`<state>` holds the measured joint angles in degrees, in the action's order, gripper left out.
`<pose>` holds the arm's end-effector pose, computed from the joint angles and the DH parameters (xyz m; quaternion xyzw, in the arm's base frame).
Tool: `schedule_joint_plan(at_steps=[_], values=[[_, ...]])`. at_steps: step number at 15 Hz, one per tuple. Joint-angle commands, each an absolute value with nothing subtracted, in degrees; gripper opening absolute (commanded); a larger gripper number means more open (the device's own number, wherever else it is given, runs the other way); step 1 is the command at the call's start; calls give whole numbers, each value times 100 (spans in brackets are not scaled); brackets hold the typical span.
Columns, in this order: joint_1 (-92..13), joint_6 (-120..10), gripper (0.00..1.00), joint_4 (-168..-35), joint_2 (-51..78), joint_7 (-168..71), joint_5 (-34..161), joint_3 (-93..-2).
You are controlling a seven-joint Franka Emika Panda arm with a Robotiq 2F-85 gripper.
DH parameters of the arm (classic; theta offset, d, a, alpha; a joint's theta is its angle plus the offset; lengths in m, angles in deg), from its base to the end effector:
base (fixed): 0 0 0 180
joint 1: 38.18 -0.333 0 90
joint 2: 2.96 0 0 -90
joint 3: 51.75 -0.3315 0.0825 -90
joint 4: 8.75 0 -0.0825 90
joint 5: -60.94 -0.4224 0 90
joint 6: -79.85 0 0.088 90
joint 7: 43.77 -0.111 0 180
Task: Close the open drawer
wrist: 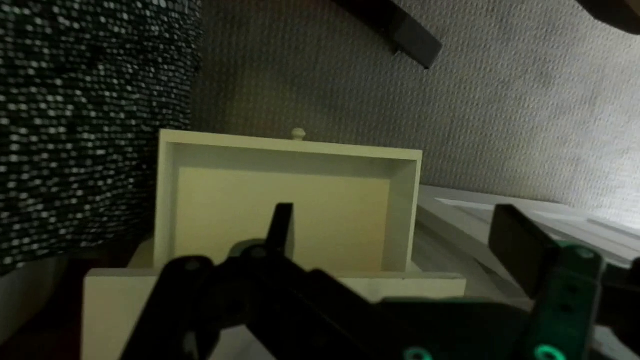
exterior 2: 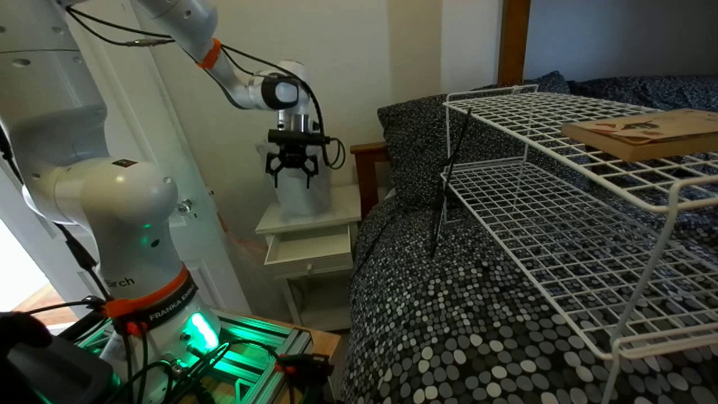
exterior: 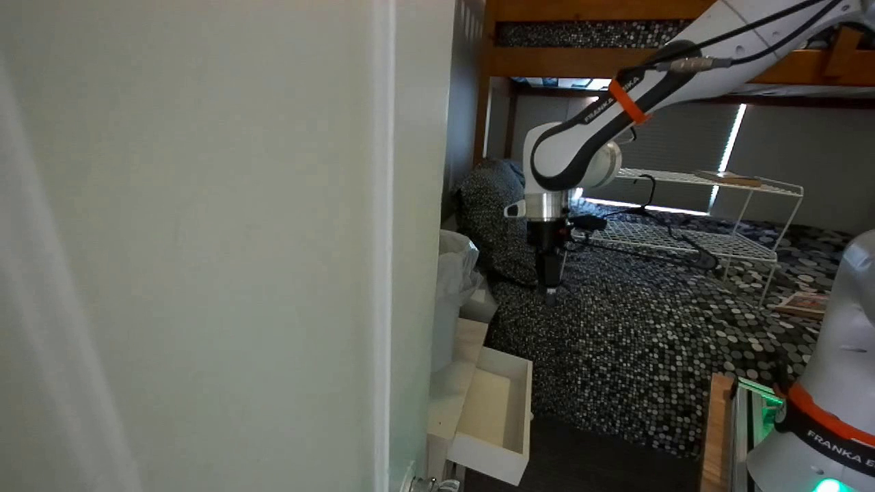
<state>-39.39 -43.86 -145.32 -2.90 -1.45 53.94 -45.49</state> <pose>0.4926 -0.0382 0.2864 -0.9524 -0.2796 0.0841 0.0878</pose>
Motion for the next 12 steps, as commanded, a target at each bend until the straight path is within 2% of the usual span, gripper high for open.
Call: schedule_joint_plan(at_steps=[1, 7, 12], values=[[-3869, -5263, 100, -14801, 526, 158, 5206, -4879], [-3618, -7370, 100, -15271, 1794, -728, 5425, -5143], [-3190, -7331, 100, -15292, 1968, -549, 5513, -5449]])
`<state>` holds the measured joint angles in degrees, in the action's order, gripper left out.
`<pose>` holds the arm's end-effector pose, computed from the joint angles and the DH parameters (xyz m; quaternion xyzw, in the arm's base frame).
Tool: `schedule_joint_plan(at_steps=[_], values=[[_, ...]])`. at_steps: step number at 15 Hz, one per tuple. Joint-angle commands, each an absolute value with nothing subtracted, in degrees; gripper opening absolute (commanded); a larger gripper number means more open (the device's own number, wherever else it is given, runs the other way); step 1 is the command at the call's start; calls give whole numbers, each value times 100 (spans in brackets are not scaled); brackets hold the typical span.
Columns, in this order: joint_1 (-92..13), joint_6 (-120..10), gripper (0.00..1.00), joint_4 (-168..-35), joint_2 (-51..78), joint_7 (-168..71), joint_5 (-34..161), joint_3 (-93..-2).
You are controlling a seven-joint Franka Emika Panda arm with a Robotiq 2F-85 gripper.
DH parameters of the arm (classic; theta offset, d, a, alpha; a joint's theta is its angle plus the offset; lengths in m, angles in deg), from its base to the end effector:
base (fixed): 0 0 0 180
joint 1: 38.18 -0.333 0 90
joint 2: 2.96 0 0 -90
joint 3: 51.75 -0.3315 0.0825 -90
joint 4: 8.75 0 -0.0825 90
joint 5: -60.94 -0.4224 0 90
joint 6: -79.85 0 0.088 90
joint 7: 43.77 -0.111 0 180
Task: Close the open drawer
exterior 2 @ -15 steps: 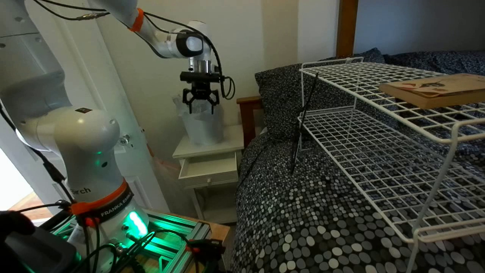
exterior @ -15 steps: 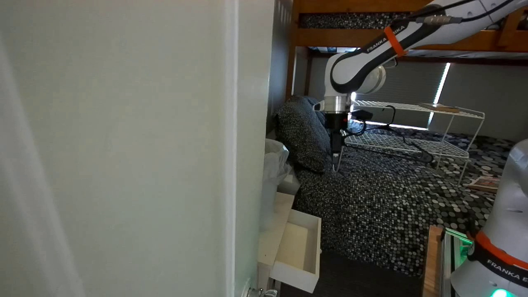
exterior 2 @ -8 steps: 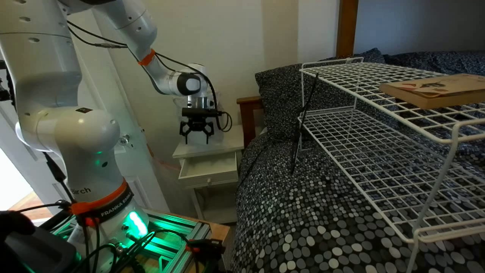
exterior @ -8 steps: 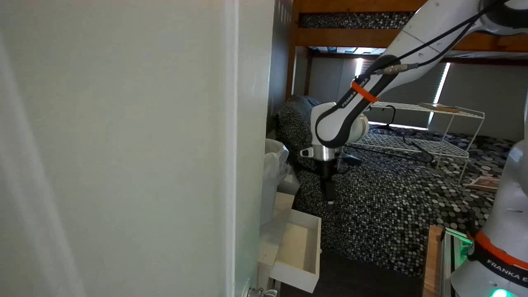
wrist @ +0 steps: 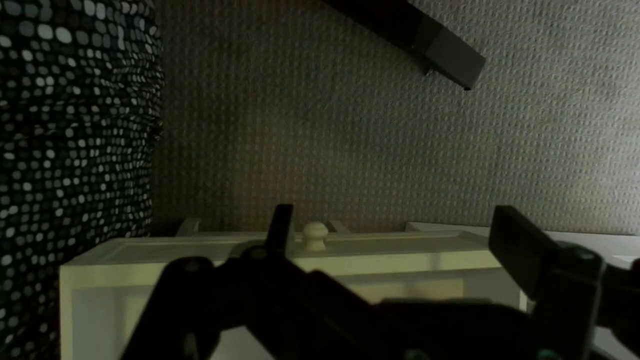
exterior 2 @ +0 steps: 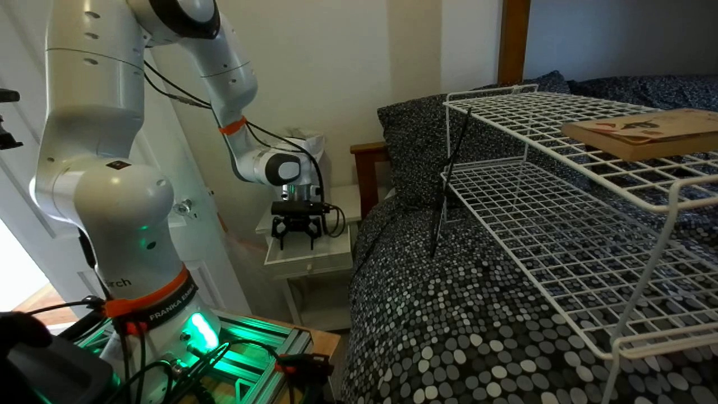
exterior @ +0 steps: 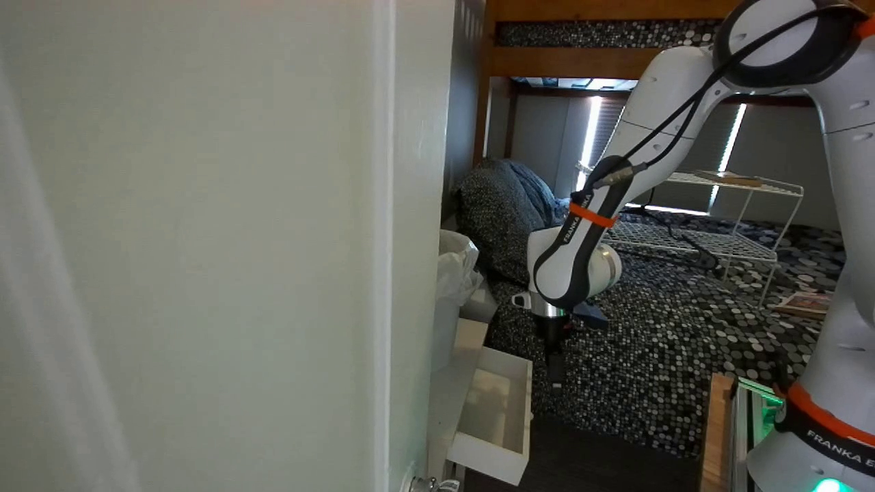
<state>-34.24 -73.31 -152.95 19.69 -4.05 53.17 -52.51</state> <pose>0.4384 -0.0274 0.0859 -0.9606 -0.2499 0.1014 0.0675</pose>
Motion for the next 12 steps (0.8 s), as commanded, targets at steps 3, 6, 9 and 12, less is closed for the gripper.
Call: schedule_joint_plan(at_steps=[3, 6, 9, 12], values=[[-3169, -7331, 100, -15275, 1963, -541, 5505, -5472], [-3299, -7569, 100, -15163, 2162, -909, 5657, -5357], [-3421, -8128, 100, -15276, 2307, -1414, 6069, -5202], [-3680, -8742, 100, -15375, 2571, -2281, 6692, -4811]])
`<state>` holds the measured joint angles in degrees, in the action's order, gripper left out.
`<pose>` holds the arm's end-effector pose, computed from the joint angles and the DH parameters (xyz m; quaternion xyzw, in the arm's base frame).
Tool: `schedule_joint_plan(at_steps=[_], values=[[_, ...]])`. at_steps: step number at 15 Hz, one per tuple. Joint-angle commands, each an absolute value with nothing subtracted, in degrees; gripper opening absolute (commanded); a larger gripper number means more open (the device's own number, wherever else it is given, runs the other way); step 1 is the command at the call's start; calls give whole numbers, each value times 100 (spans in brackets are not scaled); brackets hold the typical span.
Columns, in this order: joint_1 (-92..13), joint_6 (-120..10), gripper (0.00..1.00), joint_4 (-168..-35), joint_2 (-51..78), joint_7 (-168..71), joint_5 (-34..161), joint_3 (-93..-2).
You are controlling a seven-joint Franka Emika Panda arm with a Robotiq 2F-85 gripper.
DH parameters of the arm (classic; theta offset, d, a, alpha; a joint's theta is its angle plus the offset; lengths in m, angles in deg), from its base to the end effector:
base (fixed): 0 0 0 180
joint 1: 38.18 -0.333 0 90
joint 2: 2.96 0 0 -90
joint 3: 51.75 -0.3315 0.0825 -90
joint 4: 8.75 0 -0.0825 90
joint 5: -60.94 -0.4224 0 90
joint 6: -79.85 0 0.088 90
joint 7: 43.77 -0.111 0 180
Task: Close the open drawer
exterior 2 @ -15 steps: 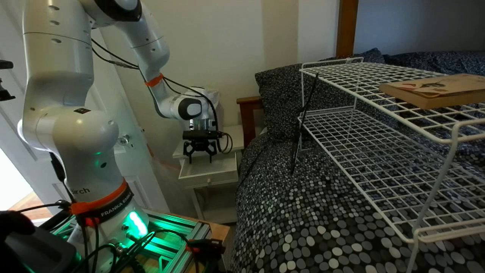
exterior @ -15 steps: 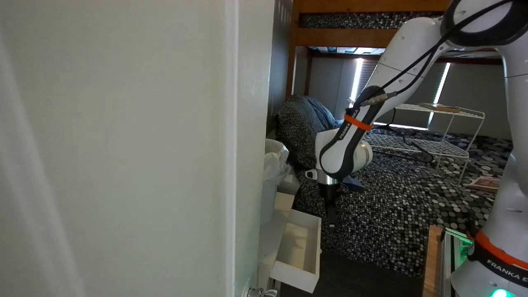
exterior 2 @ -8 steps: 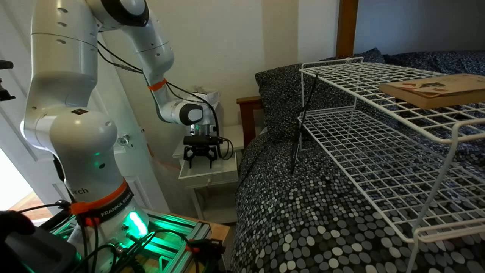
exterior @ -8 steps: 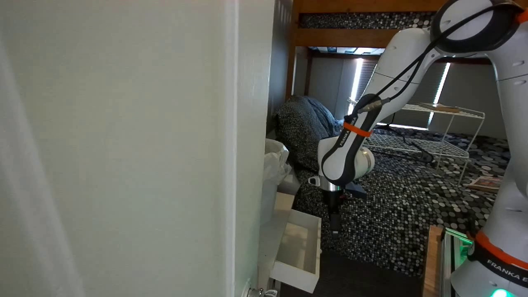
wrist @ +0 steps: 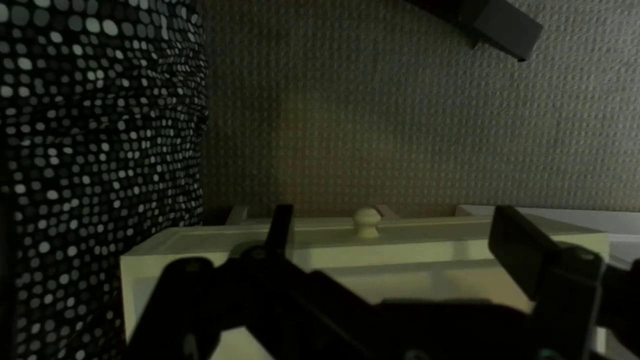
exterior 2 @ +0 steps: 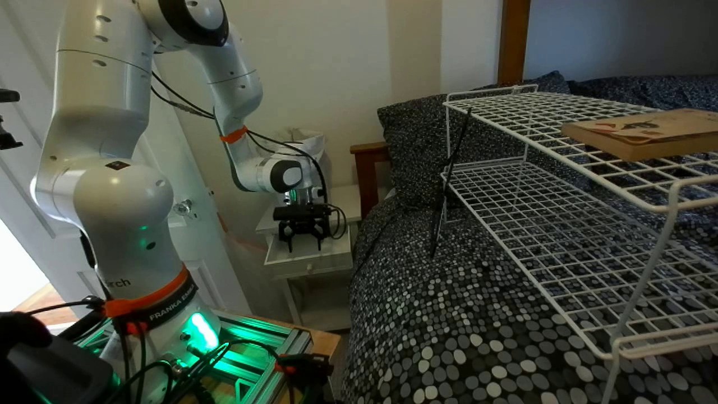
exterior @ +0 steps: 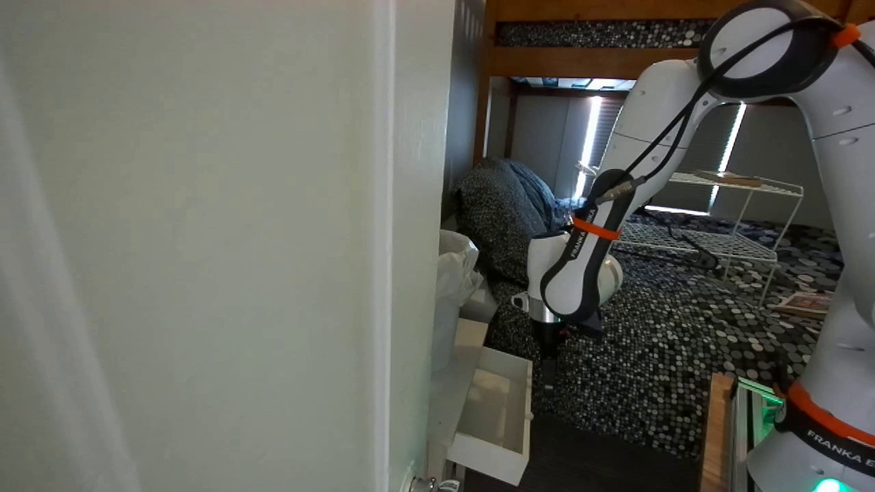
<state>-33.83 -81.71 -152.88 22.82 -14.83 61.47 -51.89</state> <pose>0.4435 -0.0320 0.0716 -0.9733 -0.2179 0.0699 0.0202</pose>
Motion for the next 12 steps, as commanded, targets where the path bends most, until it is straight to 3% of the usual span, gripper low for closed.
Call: schedule_joint_plan(at_steps=[1, 12], values=[[-3762, -8926, 100, -15377, 2690, -2524, 6822, -4685], [-4375, -10376, 100, -15245, 3822, -3432, 6927, -4336]])
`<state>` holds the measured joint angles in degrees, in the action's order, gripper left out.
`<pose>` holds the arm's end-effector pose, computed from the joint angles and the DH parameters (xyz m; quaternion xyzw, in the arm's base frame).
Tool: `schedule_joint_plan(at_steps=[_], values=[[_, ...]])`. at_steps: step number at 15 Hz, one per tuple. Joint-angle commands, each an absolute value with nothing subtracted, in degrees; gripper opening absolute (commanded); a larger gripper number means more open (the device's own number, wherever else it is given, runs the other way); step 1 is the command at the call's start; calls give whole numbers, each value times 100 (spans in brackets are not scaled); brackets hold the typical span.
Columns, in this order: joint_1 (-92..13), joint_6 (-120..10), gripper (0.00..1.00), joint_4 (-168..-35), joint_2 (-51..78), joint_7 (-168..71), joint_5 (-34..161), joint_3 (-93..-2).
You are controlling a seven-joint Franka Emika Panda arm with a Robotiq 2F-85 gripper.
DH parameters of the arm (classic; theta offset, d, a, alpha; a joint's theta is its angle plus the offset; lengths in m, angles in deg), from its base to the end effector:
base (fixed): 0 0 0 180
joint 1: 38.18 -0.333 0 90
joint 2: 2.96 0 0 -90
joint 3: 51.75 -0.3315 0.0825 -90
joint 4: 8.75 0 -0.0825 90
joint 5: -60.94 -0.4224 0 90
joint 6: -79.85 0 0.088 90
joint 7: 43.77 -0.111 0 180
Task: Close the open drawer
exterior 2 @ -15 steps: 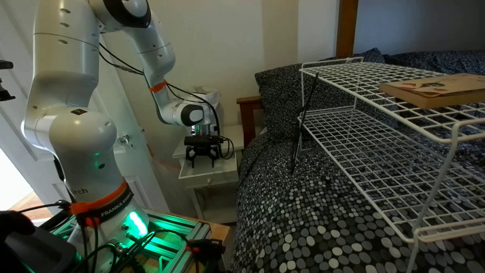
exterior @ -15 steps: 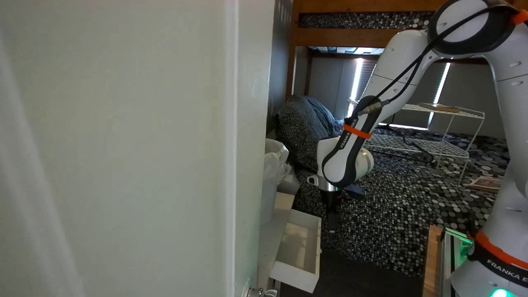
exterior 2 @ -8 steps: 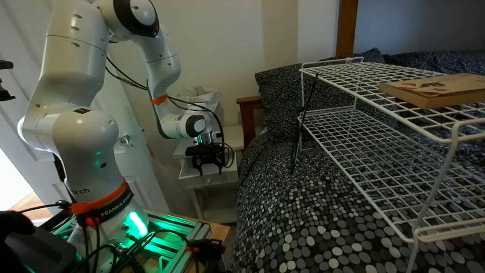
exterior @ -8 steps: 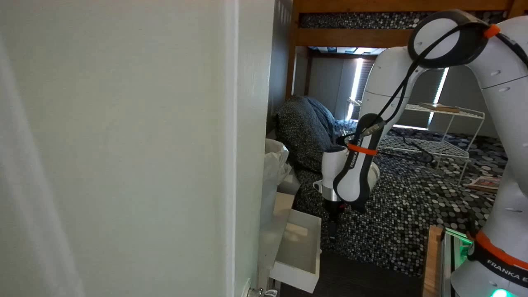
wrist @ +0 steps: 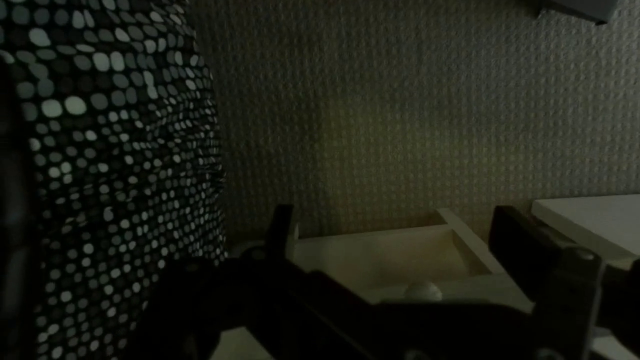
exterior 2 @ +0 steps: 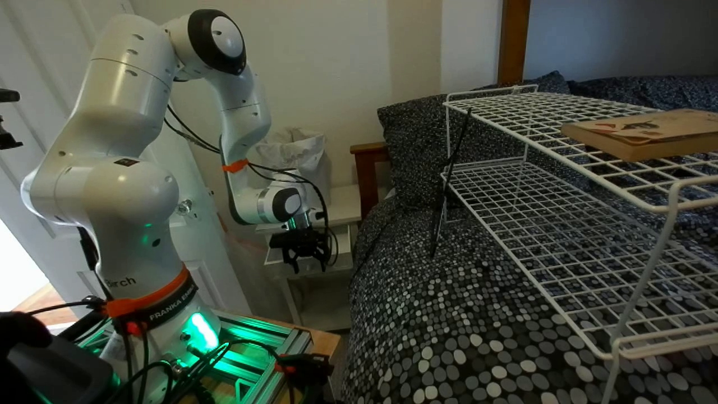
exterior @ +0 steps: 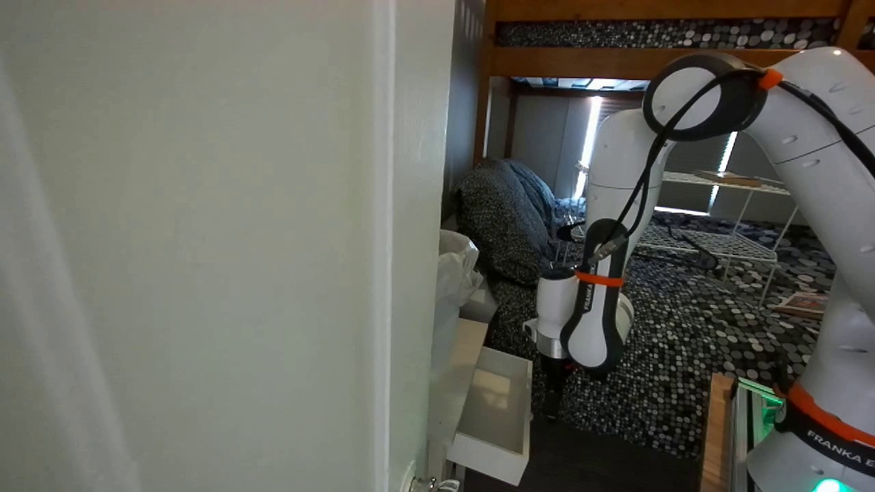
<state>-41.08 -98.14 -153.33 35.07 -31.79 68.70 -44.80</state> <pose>0.4106 -0.0320 0.0014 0.9875 0.1476 -0.0453 0.0315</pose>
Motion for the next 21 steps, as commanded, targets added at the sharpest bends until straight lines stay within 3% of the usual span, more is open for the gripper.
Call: schedule_joint_plan(at_steps=[1, 21], values=[[-4469, -10637, 100, -15242, 3919, -3428, 6917, -4286], [-3633, -14159, 100, -15296, 4525, -3104, 7315, -5006]])
